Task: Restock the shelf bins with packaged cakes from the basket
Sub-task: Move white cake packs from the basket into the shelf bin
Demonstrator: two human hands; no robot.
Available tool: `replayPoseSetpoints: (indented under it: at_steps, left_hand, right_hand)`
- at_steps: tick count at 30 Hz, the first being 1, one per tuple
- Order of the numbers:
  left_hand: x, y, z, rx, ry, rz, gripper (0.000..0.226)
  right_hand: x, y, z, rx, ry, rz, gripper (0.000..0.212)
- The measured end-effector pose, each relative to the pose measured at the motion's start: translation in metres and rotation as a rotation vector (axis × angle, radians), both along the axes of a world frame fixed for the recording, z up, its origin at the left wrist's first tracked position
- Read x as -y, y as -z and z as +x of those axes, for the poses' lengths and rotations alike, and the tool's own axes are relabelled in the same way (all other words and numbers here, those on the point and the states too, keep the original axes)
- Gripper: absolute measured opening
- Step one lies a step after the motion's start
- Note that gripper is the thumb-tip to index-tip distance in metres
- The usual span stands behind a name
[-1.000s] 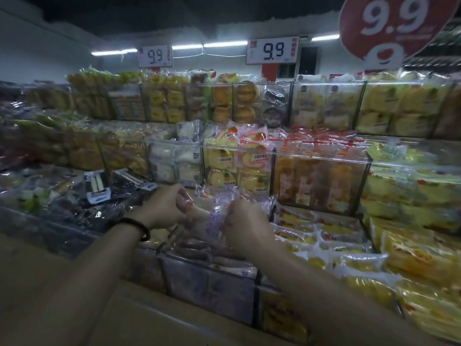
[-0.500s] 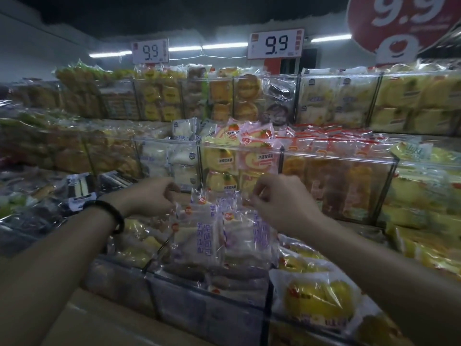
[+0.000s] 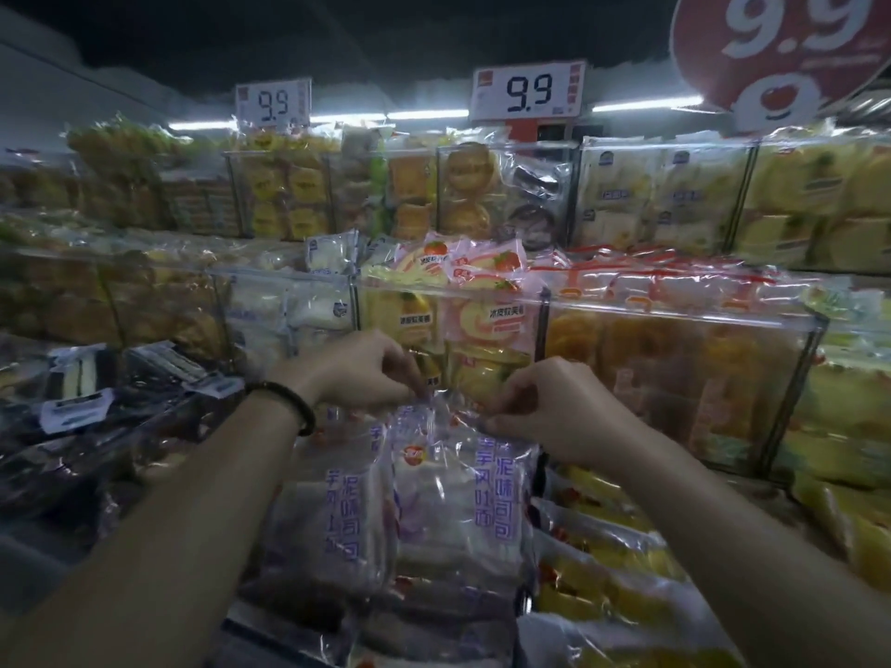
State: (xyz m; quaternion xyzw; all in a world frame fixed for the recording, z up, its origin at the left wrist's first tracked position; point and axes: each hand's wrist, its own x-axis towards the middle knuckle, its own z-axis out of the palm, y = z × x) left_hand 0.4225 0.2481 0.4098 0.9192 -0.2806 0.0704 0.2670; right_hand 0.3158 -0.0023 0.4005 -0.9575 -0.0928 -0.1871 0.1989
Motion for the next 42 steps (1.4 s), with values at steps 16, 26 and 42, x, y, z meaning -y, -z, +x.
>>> replayPoseSetpoints:
  at_steps: [16,26,42]
  left_hand:
    - [-0.014,0.035,0.011,0.019,0.101,-0.184,0.034]
    - [-0.014,0.037,0.013,0.304,0.05,-0.269,0.069]
    - [-0.017,0.04,0.017,0.023,0.211,-0.148,0.075]
  right_hand:
    - [-0.001,0.025,0.03,0.127,0.067,-0.021,0.044]
    - [-0.014,0.019,0.012,0.312,0.25,-0.189,0.042]
    - [-0.025,0.021,0.004,0.236,0.208,-0.376,0.016]
